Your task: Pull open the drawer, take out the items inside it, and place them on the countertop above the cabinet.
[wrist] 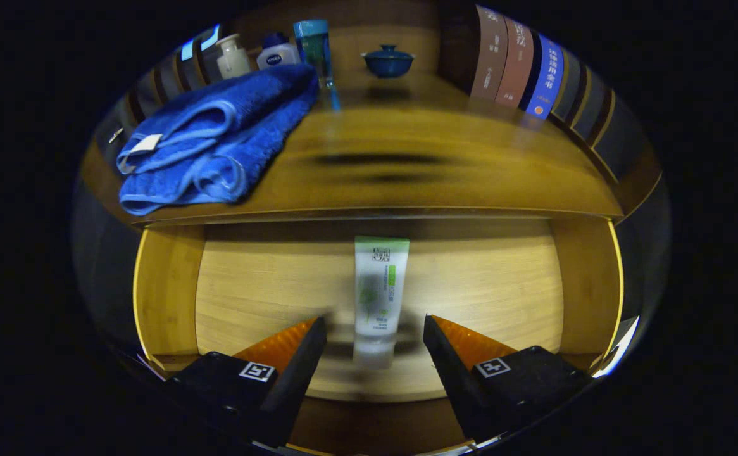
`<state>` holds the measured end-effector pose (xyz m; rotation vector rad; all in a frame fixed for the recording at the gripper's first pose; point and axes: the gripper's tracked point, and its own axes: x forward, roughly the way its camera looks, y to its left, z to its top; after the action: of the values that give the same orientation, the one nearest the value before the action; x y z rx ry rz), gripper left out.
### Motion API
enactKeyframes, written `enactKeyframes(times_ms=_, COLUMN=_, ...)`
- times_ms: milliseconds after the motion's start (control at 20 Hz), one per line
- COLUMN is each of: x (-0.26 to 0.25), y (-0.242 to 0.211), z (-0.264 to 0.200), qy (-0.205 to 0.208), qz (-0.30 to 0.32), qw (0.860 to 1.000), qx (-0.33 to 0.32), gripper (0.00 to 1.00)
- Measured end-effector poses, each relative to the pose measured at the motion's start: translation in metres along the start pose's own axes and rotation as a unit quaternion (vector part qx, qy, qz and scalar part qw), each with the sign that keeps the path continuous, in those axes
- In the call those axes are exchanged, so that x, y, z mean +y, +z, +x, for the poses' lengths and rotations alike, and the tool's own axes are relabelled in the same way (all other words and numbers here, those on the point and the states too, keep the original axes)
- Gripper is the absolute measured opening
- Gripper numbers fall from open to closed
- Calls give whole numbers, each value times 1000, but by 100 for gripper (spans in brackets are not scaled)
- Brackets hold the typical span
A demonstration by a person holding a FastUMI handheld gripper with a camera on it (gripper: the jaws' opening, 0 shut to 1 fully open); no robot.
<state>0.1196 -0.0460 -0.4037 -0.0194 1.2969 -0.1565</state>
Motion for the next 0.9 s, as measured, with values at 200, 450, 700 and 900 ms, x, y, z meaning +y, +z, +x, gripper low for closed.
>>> enactKeyframes(times_ms=200, x=-5, y=-8, z=16, qy=-15, qz=-5, qw=999, qx=42, gripper=98)
enactKeyframes(times_ms=450, x=-7, y=-20, z=26, qy=-24, qz=-17, qw=997, qx=72, gripper=92)
enactKeyframes(times_ms=700, x=-3, y=-24, z=31, qy=-14, qz=-21, qw=996, qx=84, gripper=64)
enactKeyframes(times_ms=900, x=0, y=-23, z=30, qy=0, qz=-56, qw=996, qx=70, gripper=47)
